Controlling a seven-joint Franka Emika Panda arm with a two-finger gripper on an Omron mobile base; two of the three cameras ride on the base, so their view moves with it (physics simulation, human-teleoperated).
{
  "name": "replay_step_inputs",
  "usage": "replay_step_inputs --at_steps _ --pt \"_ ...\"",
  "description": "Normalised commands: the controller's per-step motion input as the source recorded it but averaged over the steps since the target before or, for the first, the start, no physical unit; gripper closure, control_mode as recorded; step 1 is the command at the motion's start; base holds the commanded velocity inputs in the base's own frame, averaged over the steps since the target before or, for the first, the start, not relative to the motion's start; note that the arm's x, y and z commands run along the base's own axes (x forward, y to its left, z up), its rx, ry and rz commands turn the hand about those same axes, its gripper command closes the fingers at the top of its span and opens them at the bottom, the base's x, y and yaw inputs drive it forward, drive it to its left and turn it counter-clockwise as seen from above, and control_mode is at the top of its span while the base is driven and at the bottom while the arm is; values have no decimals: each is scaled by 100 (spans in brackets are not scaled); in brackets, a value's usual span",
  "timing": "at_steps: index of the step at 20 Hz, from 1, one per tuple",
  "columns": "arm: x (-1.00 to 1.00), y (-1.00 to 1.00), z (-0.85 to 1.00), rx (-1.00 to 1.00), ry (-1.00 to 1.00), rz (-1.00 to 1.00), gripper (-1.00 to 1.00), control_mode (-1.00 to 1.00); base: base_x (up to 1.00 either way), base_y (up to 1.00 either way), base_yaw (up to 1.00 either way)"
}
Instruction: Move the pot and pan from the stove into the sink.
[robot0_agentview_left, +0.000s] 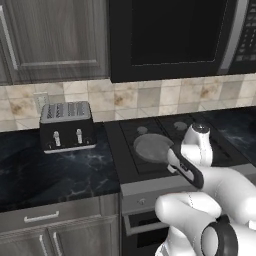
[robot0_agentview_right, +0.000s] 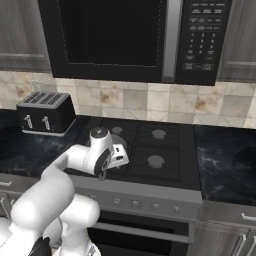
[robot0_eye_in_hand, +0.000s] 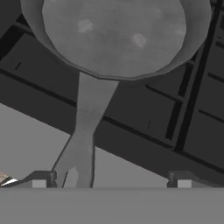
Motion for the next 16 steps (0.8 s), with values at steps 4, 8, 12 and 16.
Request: replay_step_inputs --at_steps 4,8,12,16 --pt "0 0 0 0 0 0 -100 -100 0 0 0" --pt "-11 14 0 0 -2 0 -100 -100 0 0 0" --pt "-19 43 0 0 -6 -2 -100 -100 0 0 0" --pt "-32 59 0 0 -5 -4 -100 -100 0 0 0"
